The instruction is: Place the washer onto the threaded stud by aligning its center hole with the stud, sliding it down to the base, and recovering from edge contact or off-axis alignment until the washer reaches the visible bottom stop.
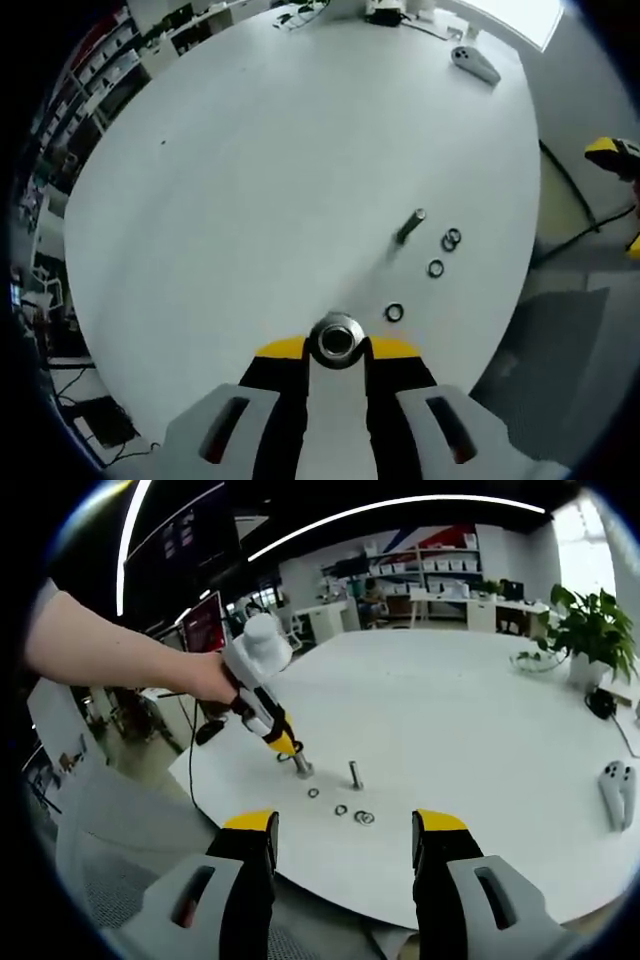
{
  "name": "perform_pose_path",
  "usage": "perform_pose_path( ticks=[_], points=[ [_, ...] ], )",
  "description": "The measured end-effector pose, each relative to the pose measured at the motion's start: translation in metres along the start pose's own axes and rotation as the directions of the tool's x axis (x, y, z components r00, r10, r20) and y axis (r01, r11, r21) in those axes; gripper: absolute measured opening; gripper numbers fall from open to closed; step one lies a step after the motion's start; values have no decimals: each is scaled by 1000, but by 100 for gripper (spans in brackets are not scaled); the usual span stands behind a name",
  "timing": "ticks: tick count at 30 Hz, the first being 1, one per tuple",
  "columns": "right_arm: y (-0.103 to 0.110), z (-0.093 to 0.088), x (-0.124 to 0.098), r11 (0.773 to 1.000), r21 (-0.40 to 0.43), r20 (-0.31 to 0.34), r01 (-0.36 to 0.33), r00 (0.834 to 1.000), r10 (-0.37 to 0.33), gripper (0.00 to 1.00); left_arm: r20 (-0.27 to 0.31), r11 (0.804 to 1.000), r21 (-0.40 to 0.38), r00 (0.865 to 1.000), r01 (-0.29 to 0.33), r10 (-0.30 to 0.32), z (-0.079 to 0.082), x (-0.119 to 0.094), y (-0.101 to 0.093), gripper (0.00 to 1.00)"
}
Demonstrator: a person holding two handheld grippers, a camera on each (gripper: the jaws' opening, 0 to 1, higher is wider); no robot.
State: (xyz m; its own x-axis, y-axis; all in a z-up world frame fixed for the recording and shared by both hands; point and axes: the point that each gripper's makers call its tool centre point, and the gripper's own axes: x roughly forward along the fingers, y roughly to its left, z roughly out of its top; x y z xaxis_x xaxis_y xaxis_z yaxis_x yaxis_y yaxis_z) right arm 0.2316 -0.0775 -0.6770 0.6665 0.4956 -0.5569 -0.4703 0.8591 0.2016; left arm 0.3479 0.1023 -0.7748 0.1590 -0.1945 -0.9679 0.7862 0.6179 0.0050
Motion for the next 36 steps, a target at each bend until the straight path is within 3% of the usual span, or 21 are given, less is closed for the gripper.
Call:
perform_pose_path(
  ticks=[8,9,10,11,21,36],
  points=[
    [0,0,0,1000,1,-2,1,1000,-1,56,13,1000,-11,1000,-2,2,-2,7,0,19],
    [0,0,0,1000,0,-2,0,1000,0,56,19,1000,-5,1000,-19,19,-1,9,3,14],
    [0,-1,0,1000,-2,-3,1,1000,-1,56,3,997,-36,998,62,-62,-8,11,-15,10],
    [0,-1,0,1000,-1,-3,1,1000,-1,56,1,1000,-10,1000,3,-3,-9,13,-3,10],
    [-2,-1,0,1000,2,-5,9,1000,-9,56,3,1000,-18,1000,3,-3,-7,23,-6,11],
    [-2,-2,0,1000,3,-7,8,1000,-8,56,17,999,-37,1000,-1,2,-5,19,0,12]
  ],
)
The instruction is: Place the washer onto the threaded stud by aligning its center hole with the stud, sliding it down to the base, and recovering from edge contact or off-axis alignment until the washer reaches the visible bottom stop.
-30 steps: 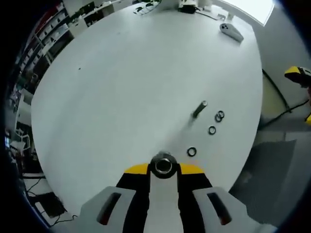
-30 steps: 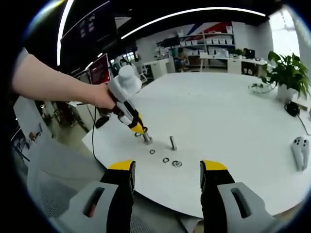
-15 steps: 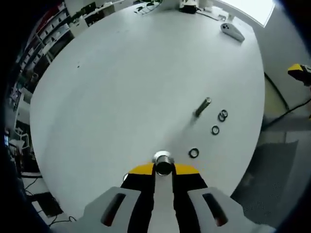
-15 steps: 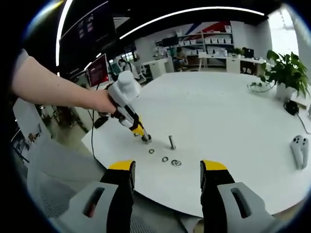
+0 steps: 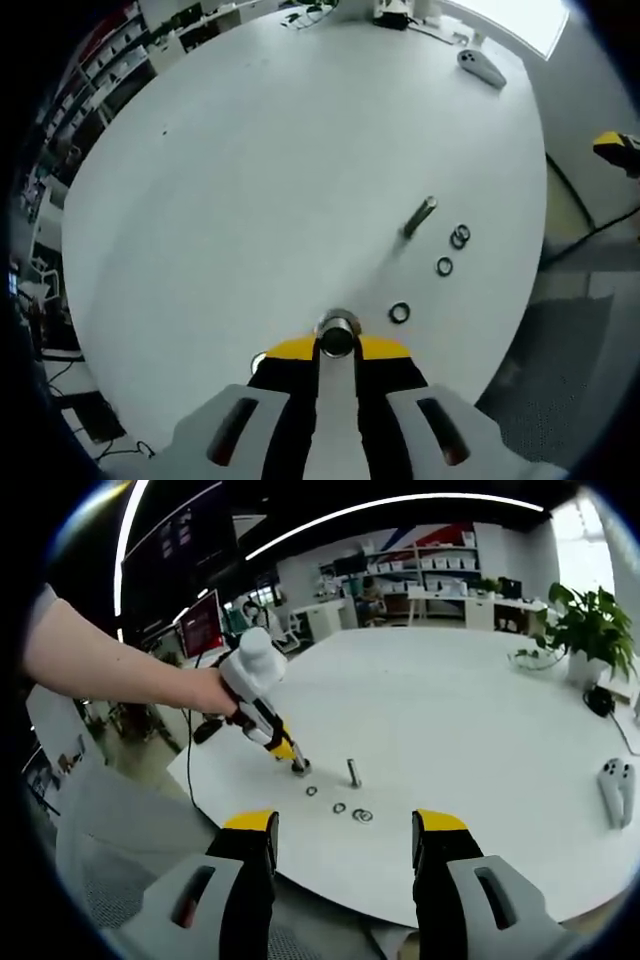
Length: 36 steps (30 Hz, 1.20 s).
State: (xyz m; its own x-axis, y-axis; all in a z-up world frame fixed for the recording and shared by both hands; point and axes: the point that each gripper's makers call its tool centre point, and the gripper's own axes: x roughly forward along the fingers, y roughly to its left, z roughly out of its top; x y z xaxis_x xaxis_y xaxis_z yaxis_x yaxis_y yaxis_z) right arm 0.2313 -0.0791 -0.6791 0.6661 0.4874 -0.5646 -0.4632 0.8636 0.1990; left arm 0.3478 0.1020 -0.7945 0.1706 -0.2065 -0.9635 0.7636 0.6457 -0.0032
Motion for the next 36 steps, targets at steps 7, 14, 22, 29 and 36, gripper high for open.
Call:
perform_pose_path(
  ticks=[7,14,22,29,36],
  points=[
    [1,0,0,1000,-3,-3,-2,1000,2,56,53,999,-52,999,-2,5,6,-7,2,15],
    [2,-1,1,1000,-12,-7,-4,1000,4,56,94,995,-95,995,0,9,7,-17,5,18],
    [4,-2,2,1000,-26,-18,-15,1000,15,56,98,994,-109,995,-7,18,-6,-21,9,21],
    [4,-4,2,999,-29,-28,-16,999,15,56,76,993,-118,997,-13,22,-18,-15,17,22],
    [6,-5,3,999,-43,-34,-22,999,20,56,82,992,-125,996,-9,20,-22,-11,23,26]
  ],
)
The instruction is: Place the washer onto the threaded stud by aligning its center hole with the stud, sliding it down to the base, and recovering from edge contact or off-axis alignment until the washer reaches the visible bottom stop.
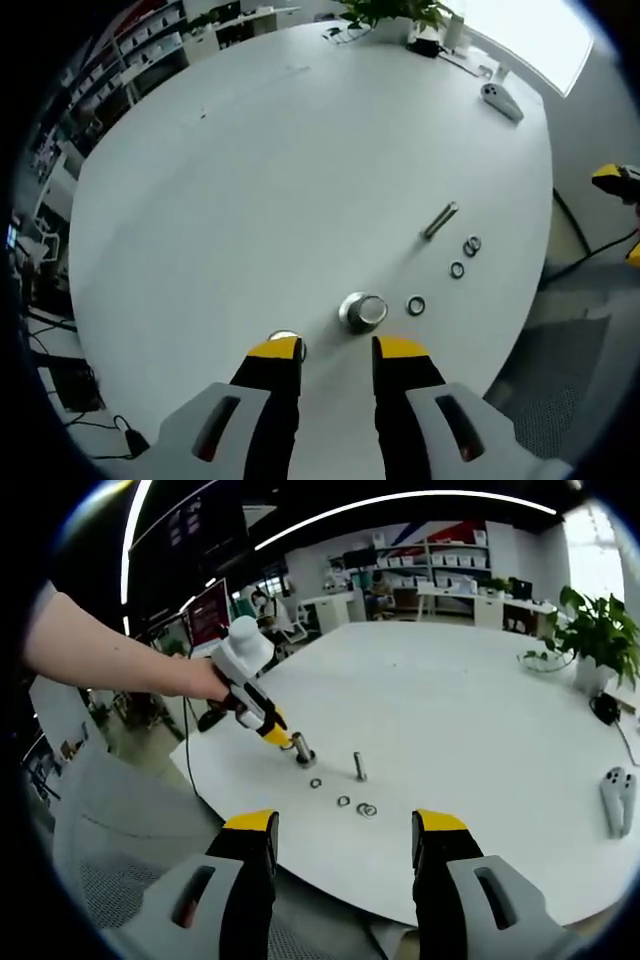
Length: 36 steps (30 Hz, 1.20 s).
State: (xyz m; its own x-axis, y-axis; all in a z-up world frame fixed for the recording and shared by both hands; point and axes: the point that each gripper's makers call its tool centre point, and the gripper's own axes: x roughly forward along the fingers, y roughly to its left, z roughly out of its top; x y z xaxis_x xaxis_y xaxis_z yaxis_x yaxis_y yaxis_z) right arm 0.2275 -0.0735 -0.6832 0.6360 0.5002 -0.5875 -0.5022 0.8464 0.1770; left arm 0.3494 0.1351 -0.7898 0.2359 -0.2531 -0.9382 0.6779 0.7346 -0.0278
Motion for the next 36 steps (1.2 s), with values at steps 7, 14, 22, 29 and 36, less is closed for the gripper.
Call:
perform_pose_path(
  ticks=[7,14,22,29,36],
  points=[
    [2,4,0,1000,-10,14,-11,1000,11,56,-10,1000,-10,1000,-9,9,-7,3,10,27],
    [2,2,1,1000,-11,5,-9,1000,10,56,-21,999,-31,999,-27,26,-12,6,21,28],
    [-1,1,0,1000,5,9,1,1000,-1,56,-71,999,-1,997,-36,36,-22,21,26,28],
    [-6,1,-2,1000,22,11,21,1000,-21,56,-104,998,-57,994,-24,18,-26,36,40,28],
    [-7,1,-2,999,25,11,28,1000,-28,55,-119,998,41,992,-43,47,-19,44,46,24]
  ],
)
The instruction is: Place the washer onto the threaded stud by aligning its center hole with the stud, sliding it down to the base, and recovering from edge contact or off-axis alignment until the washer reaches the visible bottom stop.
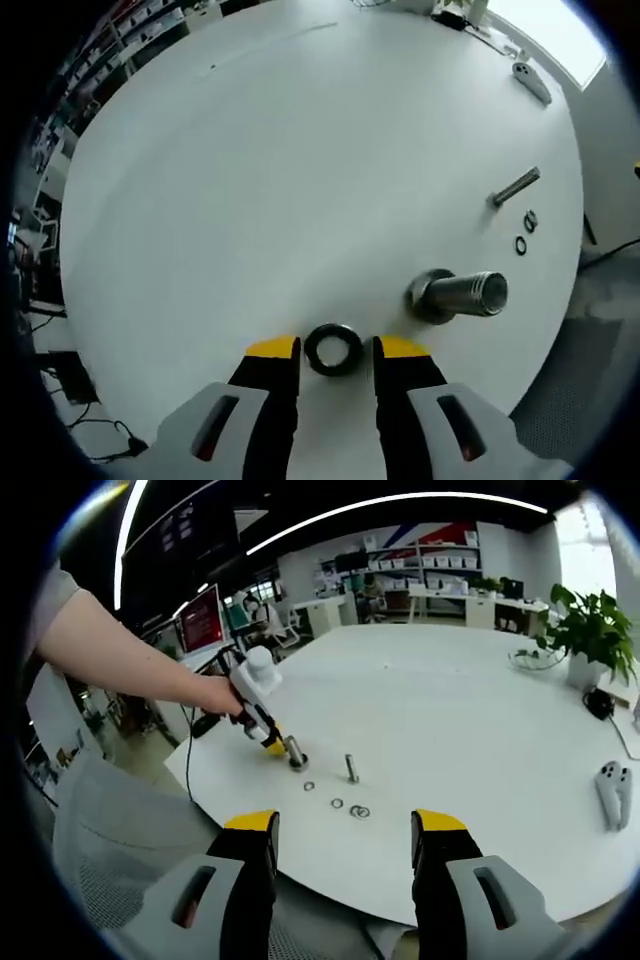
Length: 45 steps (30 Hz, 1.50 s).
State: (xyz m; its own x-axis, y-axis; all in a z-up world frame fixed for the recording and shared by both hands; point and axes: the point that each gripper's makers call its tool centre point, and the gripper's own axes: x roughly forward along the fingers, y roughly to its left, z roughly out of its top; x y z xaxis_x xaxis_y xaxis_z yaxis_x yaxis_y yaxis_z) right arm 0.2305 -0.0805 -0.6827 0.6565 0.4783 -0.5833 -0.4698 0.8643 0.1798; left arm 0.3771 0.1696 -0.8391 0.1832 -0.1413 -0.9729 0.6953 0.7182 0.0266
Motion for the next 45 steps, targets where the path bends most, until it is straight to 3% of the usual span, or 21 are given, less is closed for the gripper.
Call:
perform_pose_path(
  ticks=[8,15,22,26,32,45],
  points=[
    [0,0,0,1000,3,0,0,1000,0,55,-41,1000,6,999,27,-27,-6,-1,-2,24],
    [1,0,0,1000,-8,-5,-2,1000,2,55,-22,1000,-11,1000,20,-21,-8,-2,-5,21],
    [1,0,0,1000,-6,-1,1,1000,-1,55,-27,1000,-2,999,26,-26,-17,-4,-21,21],
    [1,1,0,1000,-9,1,0,1000,0,55,-52,997,64,998,35,-31,-26,-9,-39,21],
    [2,1,-1,1000,-13,0,-2,1000,2,55,-45,1000,4,999,23,-23,-32,-8,-35,23],
    [2,1,0,1000,-16,1,-6,1000,6,55,-64,1000,-25,998,11,-13,-31,-7,-34,20]
  ],
)
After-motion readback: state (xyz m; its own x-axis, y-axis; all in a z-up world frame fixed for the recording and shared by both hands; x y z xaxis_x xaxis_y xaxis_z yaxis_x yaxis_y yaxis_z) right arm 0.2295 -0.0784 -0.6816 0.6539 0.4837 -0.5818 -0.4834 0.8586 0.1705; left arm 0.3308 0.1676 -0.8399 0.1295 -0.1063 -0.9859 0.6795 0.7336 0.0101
